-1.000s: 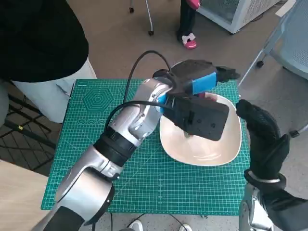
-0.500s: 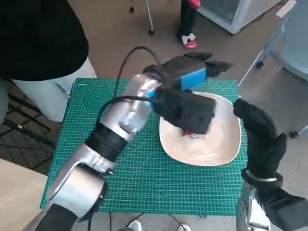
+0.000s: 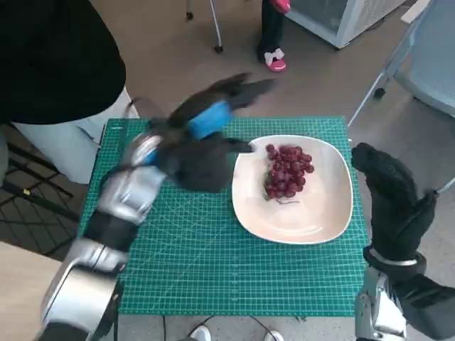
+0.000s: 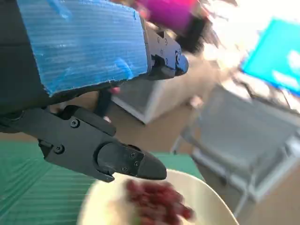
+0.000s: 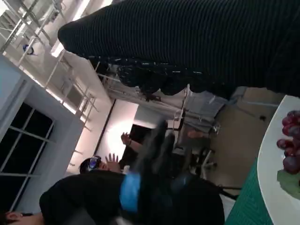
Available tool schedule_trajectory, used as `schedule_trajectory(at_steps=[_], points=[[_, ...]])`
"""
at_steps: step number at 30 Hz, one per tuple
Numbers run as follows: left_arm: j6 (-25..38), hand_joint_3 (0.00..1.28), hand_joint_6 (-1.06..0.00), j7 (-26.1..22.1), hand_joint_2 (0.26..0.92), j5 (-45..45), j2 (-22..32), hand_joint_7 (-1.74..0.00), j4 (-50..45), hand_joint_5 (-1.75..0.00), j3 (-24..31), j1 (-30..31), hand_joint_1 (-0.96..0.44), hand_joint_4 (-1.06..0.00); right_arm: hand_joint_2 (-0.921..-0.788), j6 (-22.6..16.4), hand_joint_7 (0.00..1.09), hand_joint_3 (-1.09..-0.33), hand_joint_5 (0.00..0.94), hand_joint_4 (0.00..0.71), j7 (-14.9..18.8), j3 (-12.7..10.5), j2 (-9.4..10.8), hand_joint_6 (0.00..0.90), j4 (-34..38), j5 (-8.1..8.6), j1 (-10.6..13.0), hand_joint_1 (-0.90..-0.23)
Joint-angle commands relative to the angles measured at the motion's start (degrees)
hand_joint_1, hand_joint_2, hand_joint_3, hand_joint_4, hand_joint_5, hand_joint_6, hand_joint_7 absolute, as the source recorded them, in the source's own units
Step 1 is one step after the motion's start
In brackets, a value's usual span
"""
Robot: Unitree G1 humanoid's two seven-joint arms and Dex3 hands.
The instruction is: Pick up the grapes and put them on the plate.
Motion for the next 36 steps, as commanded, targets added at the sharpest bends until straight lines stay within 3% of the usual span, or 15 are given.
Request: schedule_trajectory(at_steps=[1, 5, 10, 16, 27, 36], points=[[-1.0, 0.17, -0.34, 3.0, 0.921, -2.1, 1.6, -0.02, -3.5, -0.02, 3.1, 6.0, -0.58, -0.28, -0.921, 0.6, 0.11, -0.813, 0.0, 0.381, 1.0, 0.3, 0.0, 0.155, 2.4, -0.11, -1.0, -0.626], [-4.2, 0.22, -0.34, 2.4, 0.921, -8.4, 0.9, -0.02, -3.2, -0.02, 7.1, 9.6, -0.6, -0.3, -0.921, 0.8, 0.11, -0.812, 0.001, 0.382, 1.6, 0.7, 0.1, 0.156, 3.6, 0.03, -1.9, -0.625], [-8.6, 0.25, -0.33, -6.0, 0.921, -25.4, -3.7, -0.01, -0.3, -0.01, 14.0, 12.4, -0.6, -0.28, -0.921, 1.5, 0.11, -0.809, 0.004, 0.389, 2.5, 1.3, 0.3, 0.161, 3.7, 0.53, -2.5, -0.624], [-10.6, 0.29, -0.28, -12.2, 0.921, -36.6, -7.8, 0.0, 0.0, 0.0, 18.3, 15.6, -0.57, -0.26, -0.921, 2.2, 0.11, -0.809, 0.005, 0.392, 3.8, 1.7, 0.2, 0.163, 4.0, 1.56, -3.1, -0.62], [-11.0, 0.4, -0.19, -25.7, 0.921, -48.8, -11.6, 0.0, -0.1, 0.0, 22.3, 20.0, -0.61, -0.15, -0.921, 2.6, 0.11, -0.809, 0.005, 0.394, 6.3, 1.5, 0.3, 0.167, 5.5, 2.62, -4.5, -0.618], [-11.2, 0.43, -0.19, -30.1, 0.921, -50.6, -13.3, -0.01, -1.2, -0.01, 22.9, 22.3, -0.62, -0.16, -0.921, 1.9, 0.11, -0.814, 0.004, 0.395, 7.2, 1.4, 0.5, 0.168, 6.6, 2.51, -5.0, -0.616]])
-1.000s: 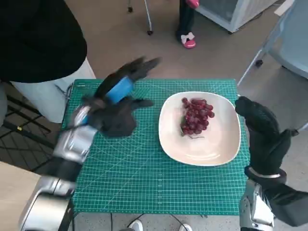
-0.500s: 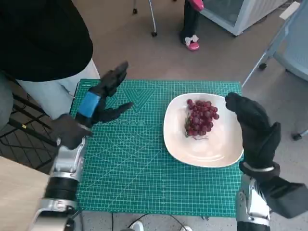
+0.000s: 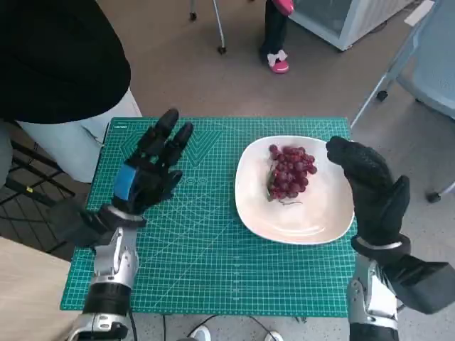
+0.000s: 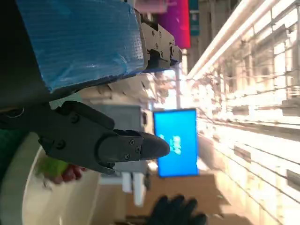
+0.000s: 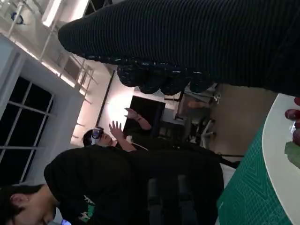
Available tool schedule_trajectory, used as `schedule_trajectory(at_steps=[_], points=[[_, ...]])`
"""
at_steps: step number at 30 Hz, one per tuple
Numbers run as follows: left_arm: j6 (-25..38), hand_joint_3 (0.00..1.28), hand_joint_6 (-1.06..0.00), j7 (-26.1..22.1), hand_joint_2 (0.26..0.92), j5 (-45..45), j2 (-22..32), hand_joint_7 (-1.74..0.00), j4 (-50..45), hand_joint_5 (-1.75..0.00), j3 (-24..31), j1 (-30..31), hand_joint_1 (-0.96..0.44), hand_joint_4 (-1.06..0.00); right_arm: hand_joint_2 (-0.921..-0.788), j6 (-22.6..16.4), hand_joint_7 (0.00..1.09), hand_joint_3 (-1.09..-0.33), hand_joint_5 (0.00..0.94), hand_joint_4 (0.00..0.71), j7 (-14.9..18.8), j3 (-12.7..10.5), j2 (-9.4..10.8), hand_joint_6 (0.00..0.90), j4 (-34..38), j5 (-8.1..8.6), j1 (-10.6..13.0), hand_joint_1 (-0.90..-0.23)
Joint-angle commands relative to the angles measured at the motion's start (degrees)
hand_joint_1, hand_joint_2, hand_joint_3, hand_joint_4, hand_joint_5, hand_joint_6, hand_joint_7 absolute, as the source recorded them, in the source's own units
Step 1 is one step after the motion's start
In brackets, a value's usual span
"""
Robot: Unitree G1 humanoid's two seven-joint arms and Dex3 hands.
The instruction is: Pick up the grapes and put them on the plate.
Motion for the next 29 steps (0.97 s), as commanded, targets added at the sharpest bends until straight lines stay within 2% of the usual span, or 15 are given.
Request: schedule_trajectory(at_steps=[1, 14, 29], points=[[-0.8, 0.43, -0.19, -1.5, 0.921, -0.9, -0.9, -0.01, -1.1, -0.01, 0.6, 1.5, -0.62, -0.17, -0.921, 0.0, 0.11, -0.815, 0.004, 0.395, 0.9, -0.1, 0.3, 0.168, 1.4, 0.18, -0.2, -0.616], [-1.1, 0.44, -0.22, -3.3, 0.921, -1.3, -3.3, -0.02, -1.3, -0.01, 1.2, 3.2, -0.57, -0.18, -0.921, -0.2, 0.1, -0.819, 0.003, 0.395, 1.7, -0.3, 0.1, 0.166, 1.5, 0.22, 0.1, -0.614], [-2.0, 0.45, -0.23, -3.4, 0.921, -0.4, -4.3, -0.02, -0.8, -0.01, 0.9, 3.9, -0.57, -0.2, -0.921, 0.0, 0.1, -0.817, 0.002, 0.395, 1.4, -0.1, -0.1, 0.164, 0.0, -0.52, 1.2, -0.617]])
